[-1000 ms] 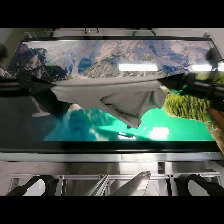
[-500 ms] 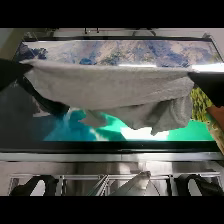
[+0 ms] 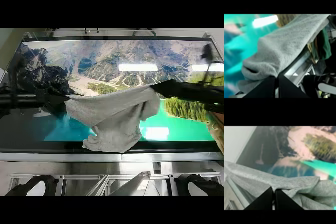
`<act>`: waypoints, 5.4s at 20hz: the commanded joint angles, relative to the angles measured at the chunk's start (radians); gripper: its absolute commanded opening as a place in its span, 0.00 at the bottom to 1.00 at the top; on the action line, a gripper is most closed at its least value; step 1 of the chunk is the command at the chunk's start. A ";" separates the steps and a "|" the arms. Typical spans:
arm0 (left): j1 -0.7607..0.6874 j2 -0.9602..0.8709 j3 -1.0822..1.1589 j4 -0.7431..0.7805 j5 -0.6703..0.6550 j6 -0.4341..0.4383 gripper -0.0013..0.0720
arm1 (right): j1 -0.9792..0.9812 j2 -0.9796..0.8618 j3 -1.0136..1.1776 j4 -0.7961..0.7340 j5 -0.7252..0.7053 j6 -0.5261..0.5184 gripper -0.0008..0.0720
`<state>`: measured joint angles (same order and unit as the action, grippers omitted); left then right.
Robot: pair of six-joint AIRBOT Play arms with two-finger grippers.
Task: Fold the shirts.
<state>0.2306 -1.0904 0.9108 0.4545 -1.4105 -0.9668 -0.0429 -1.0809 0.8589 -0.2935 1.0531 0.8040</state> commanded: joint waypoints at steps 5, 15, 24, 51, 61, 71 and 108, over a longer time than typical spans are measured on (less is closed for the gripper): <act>0.141 -0.399 0.102 -0.005 -0.062 0.012 1.00 | -0.091 -0.332 0.072 -0.066 -0.048 0.009 0.68; -0.092 -0.597 0.121 0.128 -0.080 -0.076 0.99 | -0.083 -0.335 -0.231 -0.187 -0.084 0.056 0.67; -0.205 -0.702 0.121 0.130 0.123 -0.099 0.79 | 0.193 -0.356 -0.197 0.139 -0.343 -0.008 0.67; 0.062 -0.416 -0.033 0.303 0.197 -0.142 0.96 | 0.158 -0.307 -0.155 0.114 -0.287 -0.049 0.03; -0.166 -0.579 0.176 0.156 0.269 -0.071 0.03 | 0.156 -0.307 -0.155 0.114 -0.238 -0.049 0.03; 0.050 -0.058 0.288 -0.166 -0.009 -0.090 0.04 | -0.264 0.136 0.074 0.055 0.117 0.029 0.03; 0.233 -0.564 0.104 0.137 0.078 0.040 0.42 | -0.115 -0.415 -0.062 -0.338 0.097 0.214 0.61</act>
<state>0.4538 -1.6012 0.9791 0.5335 -1.3003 -0.9043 -0.1963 -1.4990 0.8906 -0.6117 1.1942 1.0187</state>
